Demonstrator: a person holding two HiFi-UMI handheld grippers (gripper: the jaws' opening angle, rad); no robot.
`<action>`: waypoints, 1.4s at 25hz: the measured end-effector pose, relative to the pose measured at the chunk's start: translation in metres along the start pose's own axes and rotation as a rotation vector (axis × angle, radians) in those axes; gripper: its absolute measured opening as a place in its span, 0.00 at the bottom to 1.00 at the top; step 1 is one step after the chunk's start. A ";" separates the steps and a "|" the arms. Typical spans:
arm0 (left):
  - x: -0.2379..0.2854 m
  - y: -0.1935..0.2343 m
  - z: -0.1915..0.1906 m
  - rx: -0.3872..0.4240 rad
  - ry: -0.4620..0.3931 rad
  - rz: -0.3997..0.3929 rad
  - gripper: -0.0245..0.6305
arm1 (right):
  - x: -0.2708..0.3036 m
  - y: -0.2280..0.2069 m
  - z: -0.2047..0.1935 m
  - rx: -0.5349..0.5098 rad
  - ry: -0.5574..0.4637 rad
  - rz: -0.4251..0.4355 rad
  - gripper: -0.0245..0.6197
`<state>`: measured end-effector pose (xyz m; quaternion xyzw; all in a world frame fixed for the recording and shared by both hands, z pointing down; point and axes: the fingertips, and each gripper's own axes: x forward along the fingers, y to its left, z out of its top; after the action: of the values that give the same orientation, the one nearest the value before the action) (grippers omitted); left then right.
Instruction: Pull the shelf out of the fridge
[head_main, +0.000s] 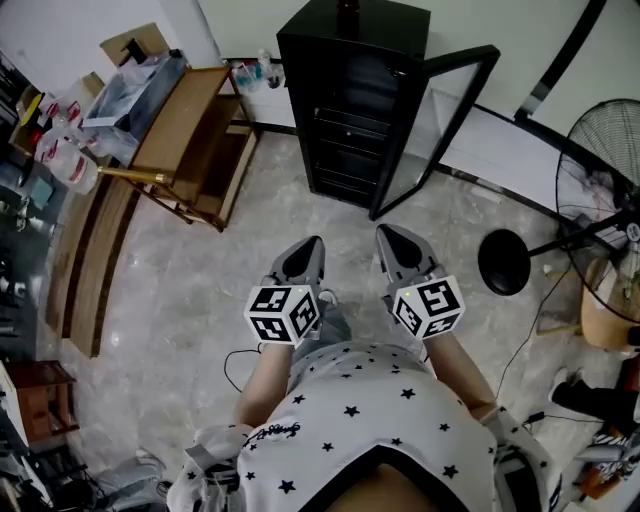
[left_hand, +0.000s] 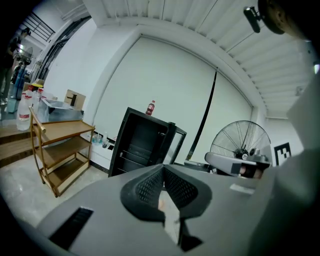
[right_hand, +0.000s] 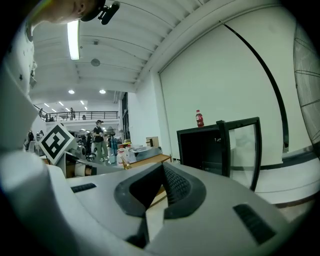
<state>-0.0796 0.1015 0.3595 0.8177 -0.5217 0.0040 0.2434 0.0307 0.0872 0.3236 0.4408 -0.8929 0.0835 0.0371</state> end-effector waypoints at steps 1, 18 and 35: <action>0.007 0.006 0.004 0.001 0.006 -0.009 0.06 | 0.008 -0.003 0.002 0.002 -0.001 -0.012 0.03; 0.114 0.081 0.036 -0.011 0.104 -0.121 0.06 | 0.108 -0.052 0.007 0.037 0.006 -0.180 0.03; 0.232 0.133 0.017 -0.153 0.125 -0.080 0.06 | 0.158 -0.107 -0.033 0.071 0.073 -0.194 0.03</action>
<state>-0.0920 -0.1477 0.4578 0.8151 -0.4712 0.0053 0.3371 0.0189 -0.0940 0.3902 0.5231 -0.8405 0.1269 0.0617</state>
